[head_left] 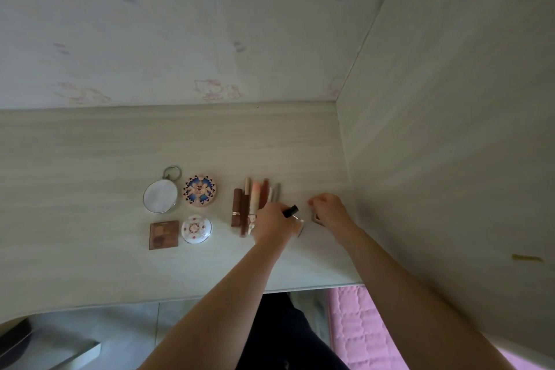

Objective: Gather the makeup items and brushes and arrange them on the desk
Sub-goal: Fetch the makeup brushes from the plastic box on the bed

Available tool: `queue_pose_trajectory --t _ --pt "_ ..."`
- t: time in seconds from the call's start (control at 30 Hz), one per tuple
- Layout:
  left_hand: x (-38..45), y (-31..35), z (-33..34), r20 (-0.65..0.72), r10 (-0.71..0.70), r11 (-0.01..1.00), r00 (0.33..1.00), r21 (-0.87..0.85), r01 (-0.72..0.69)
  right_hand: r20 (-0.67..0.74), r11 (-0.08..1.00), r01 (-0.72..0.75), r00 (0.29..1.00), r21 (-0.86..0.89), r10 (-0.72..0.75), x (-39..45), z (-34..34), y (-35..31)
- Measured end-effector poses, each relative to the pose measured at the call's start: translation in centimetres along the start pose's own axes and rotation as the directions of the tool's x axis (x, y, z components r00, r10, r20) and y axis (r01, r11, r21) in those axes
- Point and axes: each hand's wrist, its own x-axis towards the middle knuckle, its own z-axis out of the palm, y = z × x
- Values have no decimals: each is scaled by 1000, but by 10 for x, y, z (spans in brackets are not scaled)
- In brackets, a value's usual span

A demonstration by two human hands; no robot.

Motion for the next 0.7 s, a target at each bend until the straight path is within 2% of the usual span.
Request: queue_pose_trajectory --t 0.17,0.47,0.7 --pt "16 16 1 15 65 993 998 94 -66 -41 1000 -7 999 13 8 4 -7 7" --pt "51 42 -2 -32 172 974 985 153 -165 -47 981 140 988 -133 -147 1 -9 13" --pt "58 43 0 -65 269 886 961 408 -220 -67 975 182 979 -124 -191 -2 -6 12"
